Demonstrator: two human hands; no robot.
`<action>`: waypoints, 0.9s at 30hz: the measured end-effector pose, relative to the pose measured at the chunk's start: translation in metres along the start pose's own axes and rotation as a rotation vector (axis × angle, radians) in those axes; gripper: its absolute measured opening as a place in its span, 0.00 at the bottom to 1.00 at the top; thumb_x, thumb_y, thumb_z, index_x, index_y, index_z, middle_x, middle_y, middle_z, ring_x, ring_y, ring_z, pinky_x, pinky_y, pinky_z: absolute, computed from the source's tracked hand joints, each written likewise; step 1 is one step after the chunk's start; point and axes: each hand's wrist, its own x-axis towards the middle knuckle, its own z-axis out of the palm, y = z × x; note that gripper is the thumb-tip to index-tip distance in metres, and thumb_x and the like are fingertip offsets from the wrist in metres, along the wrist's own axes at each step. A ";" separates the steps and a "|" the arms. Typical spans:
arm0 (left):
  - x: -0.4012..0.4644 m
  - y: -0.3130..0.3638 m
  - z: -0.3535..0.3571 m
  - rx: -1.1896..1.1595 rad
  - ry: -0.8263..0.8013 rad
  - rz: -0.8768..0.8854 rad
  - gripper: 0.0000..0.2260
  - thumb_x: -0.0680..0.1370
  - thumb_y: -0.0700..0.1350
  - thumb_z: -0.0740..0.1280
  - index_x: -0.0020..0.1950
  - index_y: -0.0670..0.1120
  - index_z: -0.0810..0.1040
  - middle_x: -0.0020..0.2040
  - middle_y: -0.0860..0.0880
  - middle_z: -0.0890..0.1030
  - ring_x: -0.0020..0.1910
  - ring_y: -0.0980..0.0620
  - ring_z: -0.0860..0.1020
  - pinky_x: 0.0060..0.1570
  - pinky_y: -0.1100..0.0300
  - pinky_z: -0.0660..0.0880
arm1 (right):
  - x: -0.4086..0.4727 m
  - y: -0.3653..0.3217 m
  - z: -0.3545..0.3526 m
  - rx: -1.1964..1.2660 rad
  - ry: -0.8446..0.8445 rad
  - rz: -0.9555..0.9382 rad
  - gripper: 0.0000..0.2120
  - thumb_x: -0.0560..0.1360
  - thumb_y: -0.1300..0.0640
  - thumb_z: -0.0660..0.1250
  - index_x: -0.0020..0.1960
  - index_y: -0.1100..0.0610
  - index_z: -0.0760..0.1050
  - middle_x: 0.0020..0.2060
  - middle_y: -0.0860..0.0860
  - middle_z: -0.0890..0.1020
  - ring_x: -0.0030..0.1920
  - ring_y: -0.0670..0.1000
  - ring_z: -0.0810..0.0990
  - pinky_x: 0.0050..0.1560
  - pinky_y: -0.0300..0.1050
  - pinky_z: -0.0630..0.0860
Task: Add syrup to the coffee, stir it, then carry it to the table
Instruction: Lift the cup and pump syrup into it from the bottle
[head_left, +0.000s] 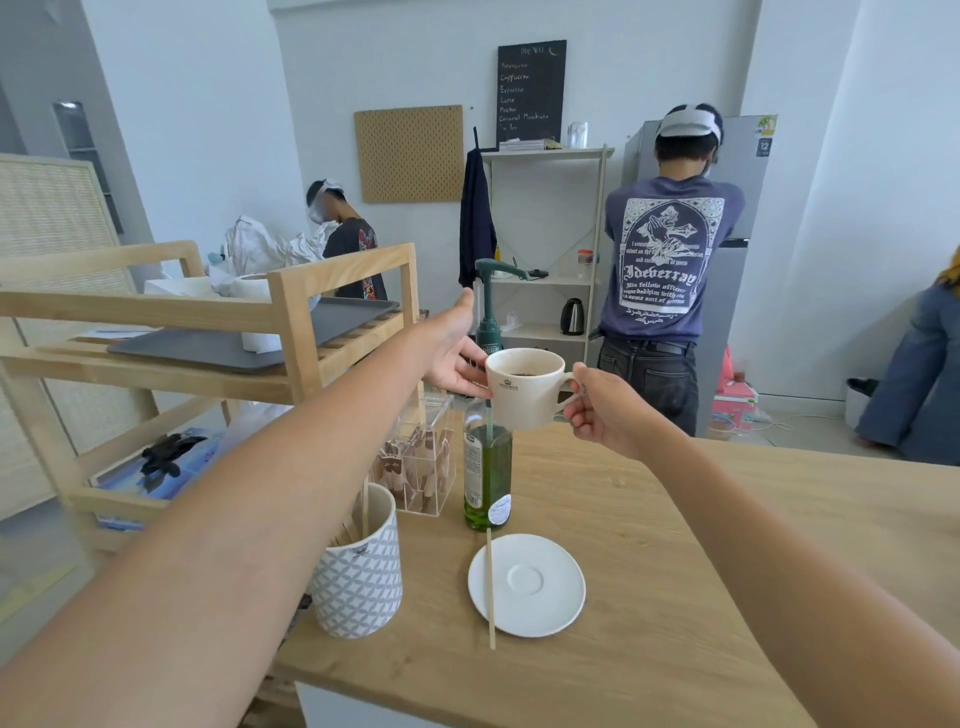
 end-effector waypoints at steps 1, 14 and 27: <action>0.000 -0.003 0.001 -0.005 0.000 0.000 0.47 0.74 0.72 0.43 0.67 0.31 0.67 0.54 0.33 0.78 0.51 0.37 0.78 0.56 0.45 0.76 | 0.000 0.003 -0.001 0.005 0.005 0.006 0.16 0.82 0.50 0.53 0.39 0.56 0.67 0.28 0.54 0.72 0.27 0.49 0.68 0.27 0.39 0.66; 0.023 -0.074 0.020 -0.044 -0.019 -0.068 0.45 0.74 0.72 0.43 0.64 0.32 0.70 0.51 0.36 0.78 0.50 0.39 0.77 0.46 0.46 0.77 | -0.008 0.069 -0.001 0.027 0.036 0.153 0.15 0.80 0.57 0.51 0.35 0.56 0.63 0.30 0.57 0.72 0.28 0.51 0.67 0.30 0.41 0.66; 0.057 -0.153 0.037 -0.139 0.018 -0.172 0.46 0.73 0.73 0.46 0.72 0.34 0.62 0.70 0.35 0.69 0.67 0.36 0.70 0.50 0.41 0.75 | -0.011 0.150 0.001 0.057 0.020 0.293 0.15 0.81 0.54 0.52 0.37 0.57 0.64 0.32 0.58 0.73 0.29 0.52 0.68 0.31 0.41 0.69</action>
